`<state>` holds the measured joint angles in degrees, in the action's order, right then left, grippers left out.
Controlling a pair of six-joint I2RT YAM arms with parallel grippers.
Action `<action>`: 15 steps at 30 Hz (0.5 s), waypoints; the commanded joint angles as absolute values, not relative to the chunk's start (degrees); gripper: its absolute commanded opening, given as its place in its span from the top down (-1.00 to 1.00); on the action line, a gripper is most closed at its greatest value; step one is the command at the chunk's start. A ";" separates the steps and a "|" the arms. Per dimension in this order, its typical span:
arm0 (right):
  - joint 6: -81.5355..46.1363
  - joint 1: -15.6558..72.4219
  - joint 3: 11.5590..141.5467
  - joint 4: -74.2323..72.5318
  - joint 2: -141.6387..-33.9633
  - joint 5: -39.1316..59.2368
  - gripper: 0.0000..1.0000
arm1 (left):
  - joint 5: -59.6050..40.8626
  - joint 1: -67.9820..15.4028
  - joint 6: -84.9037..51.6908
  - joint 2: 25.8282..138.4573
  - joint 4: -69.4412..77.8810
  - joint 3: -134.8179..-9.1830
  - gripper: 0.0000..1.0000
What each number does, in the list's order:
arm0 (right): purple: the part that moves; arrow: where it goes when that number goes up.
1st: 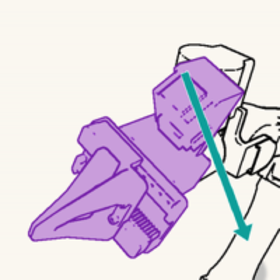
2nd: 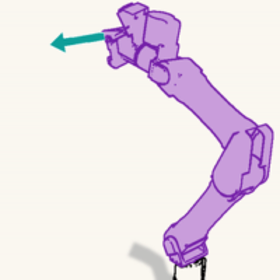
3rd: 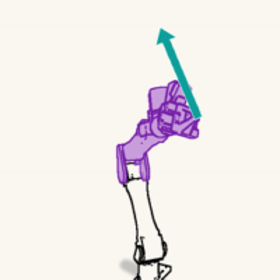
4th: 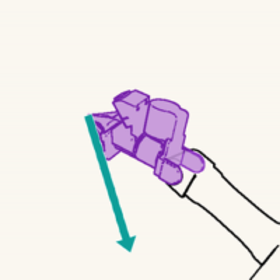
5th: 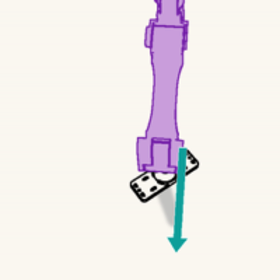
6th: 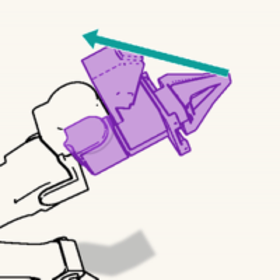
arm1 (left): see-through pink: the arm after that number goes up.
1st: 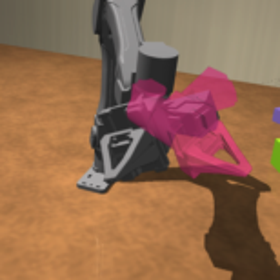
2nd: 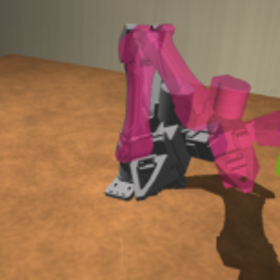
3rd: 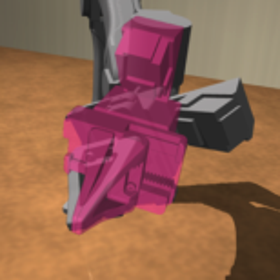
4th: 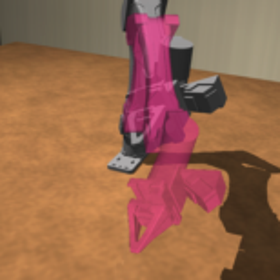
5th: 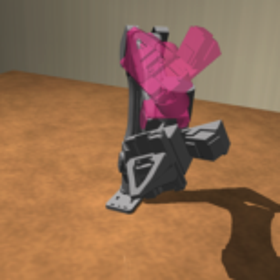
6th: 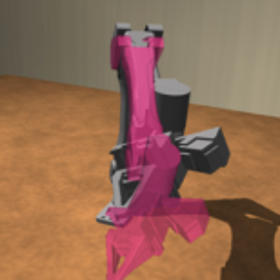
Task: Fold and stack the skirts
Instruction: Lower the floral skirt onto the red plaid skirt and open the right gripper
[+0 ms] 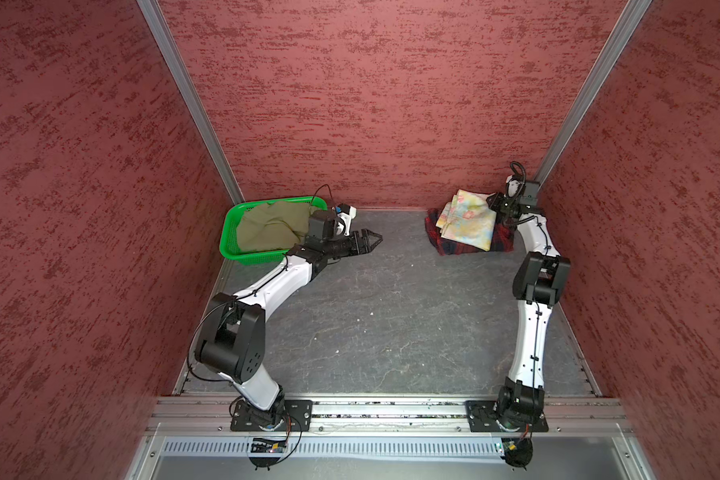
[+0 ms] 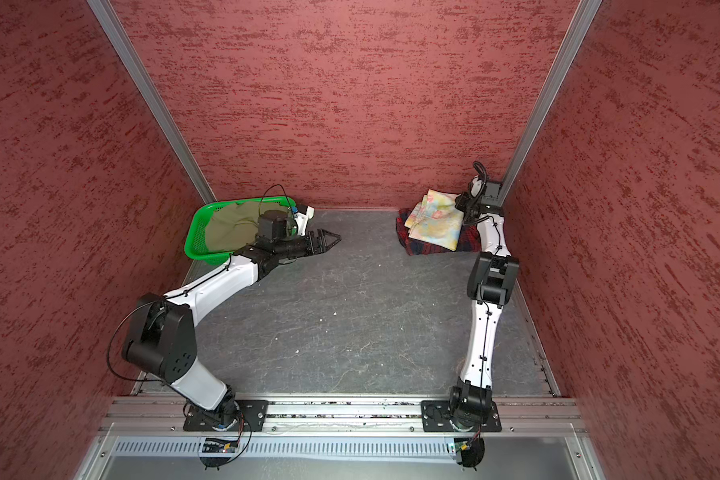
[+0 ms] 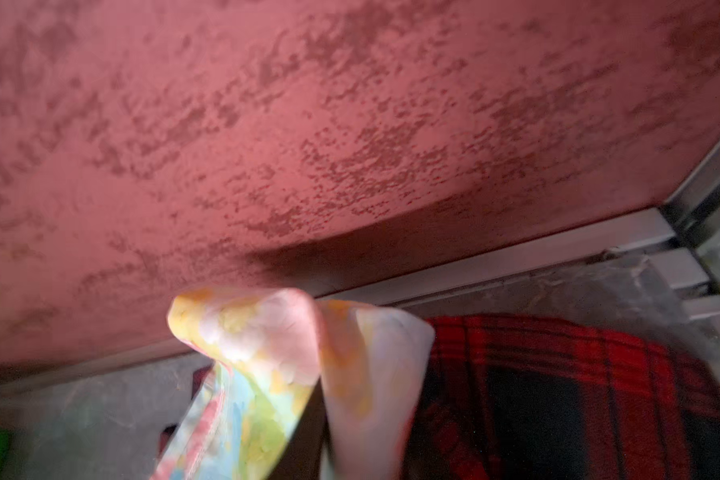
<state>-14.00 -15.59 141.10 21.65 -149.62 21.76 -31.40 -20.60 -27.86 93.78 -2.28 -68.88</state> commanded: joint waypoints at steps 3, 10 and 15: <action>-12.62 -14.49 138.11 12.98 -144.46 14.04 -0.63 | -26.71 -20.59 -25.89 93.70 -5.57 -72.05 -0.89; -11.14 -9.74 100.98 -11.93 -118.16 0.39 -0.98 | -17.64 -18.01 -24.02 90.14 -10.22 -75.24 -0.99; -7.18 -2.87 81.10 -20.01 -100.81 -9.14 -0.98 | -8.11 -14.60 -21.10 89.42 -16.13 -79.36 -0.99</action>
